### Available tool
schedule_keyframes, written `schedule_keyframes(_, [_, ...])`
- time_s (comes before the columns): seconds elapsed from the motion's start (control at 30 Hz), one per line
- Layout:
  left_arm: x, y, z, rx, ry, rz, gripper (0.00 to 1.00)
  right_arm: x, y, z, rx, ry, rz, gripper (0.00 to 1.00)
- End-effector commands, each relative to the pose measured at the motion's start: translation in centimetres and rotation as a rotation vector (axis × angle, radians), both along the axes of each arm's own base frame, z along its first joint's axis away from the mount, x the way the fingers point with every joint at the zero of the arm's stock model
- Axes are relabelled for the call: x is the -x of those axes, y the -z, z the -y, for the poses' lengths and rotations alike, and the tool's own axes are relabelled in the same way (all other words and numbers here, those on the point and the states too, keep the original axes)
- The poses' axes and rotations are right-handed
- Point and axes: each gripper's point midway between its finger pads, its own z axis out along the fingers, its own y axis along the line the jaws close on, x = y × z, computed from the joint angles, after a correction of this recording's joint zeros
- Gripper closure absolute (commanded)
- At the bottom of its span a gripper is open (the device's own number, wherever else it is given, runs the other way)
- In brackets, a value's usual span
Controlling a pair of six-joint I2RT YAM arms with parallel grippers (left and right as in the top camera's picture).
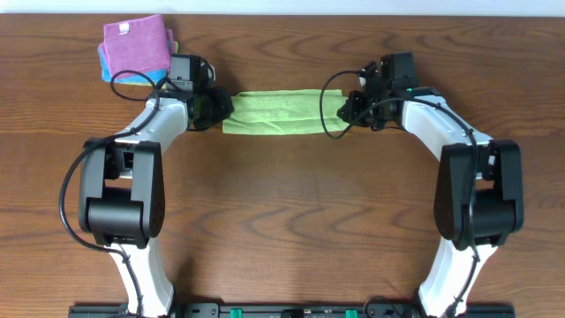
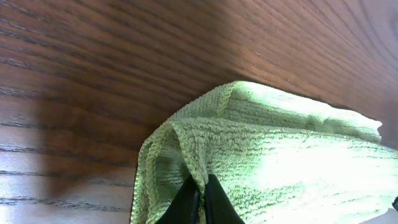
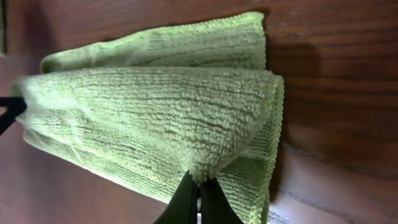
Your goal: Fold the cloth
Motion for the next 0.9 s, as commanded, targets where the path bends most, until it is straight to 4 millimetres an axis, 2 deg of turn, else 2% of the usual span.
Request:
schedule_keyframes(0.0, [-0.4,0.2,-0.4,-0.016,0.010,0.009,0.94,-0.5,0.2,0.2,0.032,-0.002,0.013,0.99])
schedule_keyframes(0.13, [-0.4,0.4,-0.8,-0.038,-0.002,0.006,0.94,-0.4,0.4,0.5,0.050,0.004,0.007,0.98])
schedule_keyframes(0.23, [-0.4,0.4,-0.8,-0.038,-0.002,0.006,0.90,-0.3,0.4,0.5,0.051,0.003,0.005,0.67])
schedule_keyframes(0.27, [-0.4,0.4,-0.8,-0.039,-0.002,0.005,0.87,-0.3,0.4,0.5,0.051,0.003,0.005,0.48])
schedule_keyframes(0.3, [-0.3,0.4,-0.9,-0.041,-0.004,0.003,0.79,-0.3,0.5,0.5,0.050,0.003,0.004,0.41])
schedule_keyframes(0.33, [-0.3,0.5,-1.0,-0.048,-0.008,-0.001,0.68,-0.2,0.5,0.5,0.051,0.004,0.002,0.41])
schedule_keyframes(0.37, [-0.1,0.7,-1.2,-0.059,-0.014,-0.009,0.64,-0.2,0.5,0.5,0.051,0.004,-0.002,0.41])
schedule_keyframes(0.57, [0.6,0.9,-2.1,-0.094,-0.015,-0.043,0.63,0.2,0.7,0.6,0.056,-0.002,-0.018,0.42])
schedule_keyframes(0.7, [0.1,-1.1,-2.5,-0.103,-0.005,-0.007,0.64,0.3,0.1,0.7,0.065,-0.020,-0.026,0.45])
schedule_keyframes(0.87, [-0.9,-6.2,-3.2,-0.155,0.012,0.094,0.63,-0.5,-2.6,0.8,0.100,-0.063,-0.009,0.44])
